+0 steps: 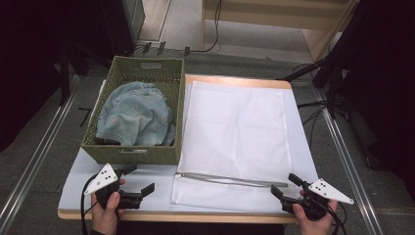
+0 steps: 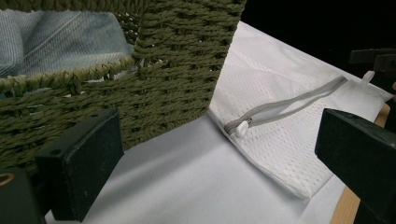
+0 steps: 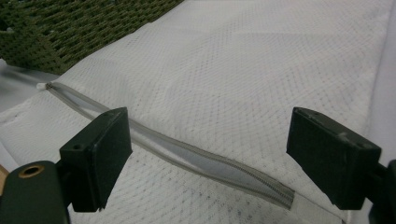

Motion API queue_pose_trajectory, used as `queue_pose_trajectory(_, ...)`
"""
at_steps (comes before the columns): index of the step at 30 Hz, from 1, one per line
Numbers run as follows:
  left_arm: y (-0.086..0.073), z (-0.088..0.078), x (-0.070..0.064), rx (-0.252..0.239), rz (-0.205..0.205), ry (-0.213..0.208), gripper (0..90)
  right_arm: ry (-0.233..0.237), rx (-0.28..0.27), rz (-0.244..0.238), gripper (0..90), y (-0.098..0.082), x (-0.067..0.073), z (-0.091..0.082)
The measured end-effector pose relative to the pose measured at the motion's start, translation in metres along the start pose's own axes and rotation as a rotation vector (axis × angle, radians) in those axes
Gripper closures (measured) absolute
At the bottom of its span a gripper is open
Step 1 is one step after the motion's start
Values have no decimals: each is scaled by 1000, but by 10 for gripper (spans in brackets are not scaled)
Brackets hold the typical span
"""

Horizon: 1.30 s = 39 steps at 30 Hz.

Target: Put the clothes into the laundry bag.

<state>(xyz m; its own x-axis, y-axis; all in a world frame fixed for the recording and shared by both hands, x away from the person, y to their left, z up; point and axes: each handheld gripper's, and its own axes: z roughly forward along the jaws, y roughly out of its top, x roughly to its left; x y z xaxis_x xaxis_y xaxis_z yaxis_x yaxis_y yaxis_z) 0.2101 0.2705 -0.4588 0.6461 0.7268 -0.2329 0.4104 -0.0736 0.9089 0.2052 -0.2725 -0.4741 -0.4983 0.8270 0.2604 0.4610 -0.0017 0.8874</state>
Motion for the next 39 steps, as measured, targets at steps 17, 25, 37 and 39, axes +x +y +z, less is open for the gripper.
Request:
queue_pose_trajectory(17,6,30,-38,51,35,-28,222,-46,4,-40,169,12,19,10)
queue_pose_trajectory(25,23,65,-54,122,37,-57,687,-89,-4,-21,248,40,29,28)
queue_pose_trajectory(37,3,96,-65,240,74,-111,896,105,79,-9,562,29,37,71)
queue_pose_trajectory(39,2,97,-66,259,78,-111,895,107,117,-8,585,25,37,75)
